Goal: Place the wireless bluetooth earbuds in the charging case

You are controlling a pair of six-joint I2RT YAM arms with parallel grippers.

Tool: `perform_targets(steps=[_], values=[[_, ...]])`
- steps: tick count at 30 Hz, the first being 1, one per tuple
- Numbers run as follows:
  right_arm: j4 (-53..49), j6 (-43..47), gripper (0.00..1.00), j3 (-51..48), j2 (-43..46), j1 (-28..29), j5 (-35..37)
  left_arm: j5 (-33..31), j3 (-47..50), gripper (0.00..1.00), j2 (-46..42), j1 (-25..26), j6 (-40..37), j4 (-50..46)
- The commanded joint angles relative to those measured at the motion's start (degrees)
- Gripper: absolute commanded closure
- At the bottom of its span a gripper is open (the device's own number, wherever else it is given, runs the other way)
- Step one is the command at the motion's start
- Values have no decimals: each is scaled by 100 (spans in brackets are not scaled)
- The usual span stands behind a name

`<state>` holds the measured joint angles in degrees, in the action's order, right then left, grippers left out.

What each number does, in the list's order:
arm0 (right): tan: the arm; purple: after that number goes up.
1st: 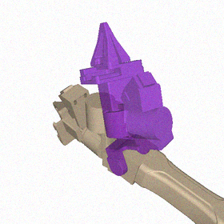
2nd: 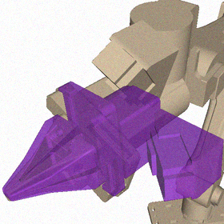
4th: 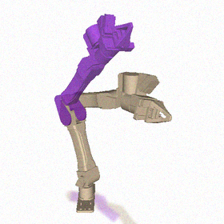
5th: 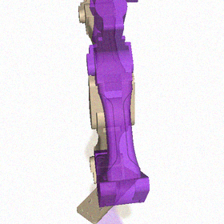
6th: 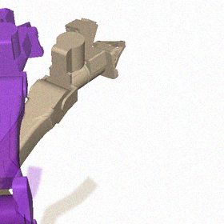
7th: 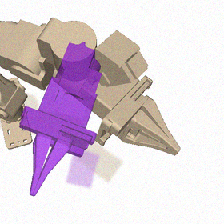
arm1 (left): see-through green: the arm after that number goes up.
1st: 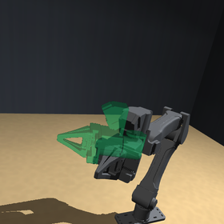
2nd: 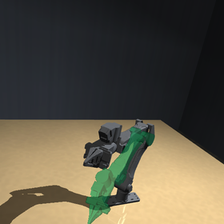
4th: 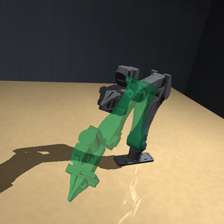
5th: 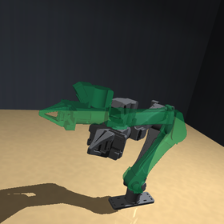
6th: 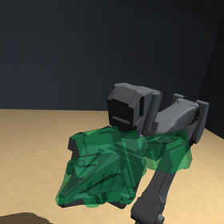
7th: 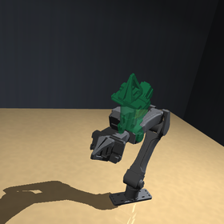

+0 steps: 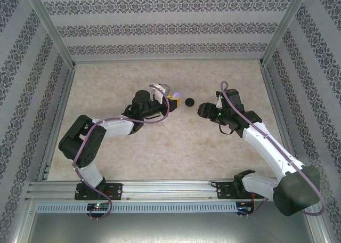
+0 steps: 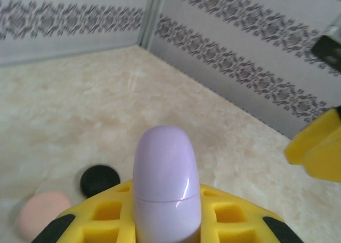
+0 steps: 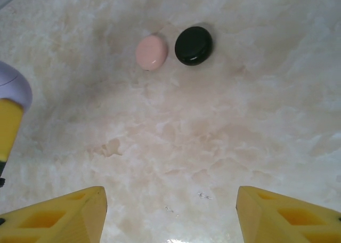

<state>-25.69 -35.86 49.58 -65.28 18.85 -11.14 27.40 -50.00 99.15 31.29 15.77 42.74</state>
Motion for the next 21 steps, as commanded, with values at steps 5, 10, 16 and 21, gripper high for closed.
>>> perform_targets(steps=[5, 10, 16, 21], values=[[178, 122, 33, -79, 74, -166, 138, -575, -335, 100, 470, -223, 827, -1179], [258, 88, 33, -181, 107, -218, 131, -654, -995, 100, 844, -255, 884, -2437], [249, 82, 33, -222, 132, -262, 121, -872, -1630, 100, 1281, -297, 980, -3324], [231, 85, 33, -207, 173, -296, 138, -935, -1948, 100, 1594, -351, 1068, -3751]])
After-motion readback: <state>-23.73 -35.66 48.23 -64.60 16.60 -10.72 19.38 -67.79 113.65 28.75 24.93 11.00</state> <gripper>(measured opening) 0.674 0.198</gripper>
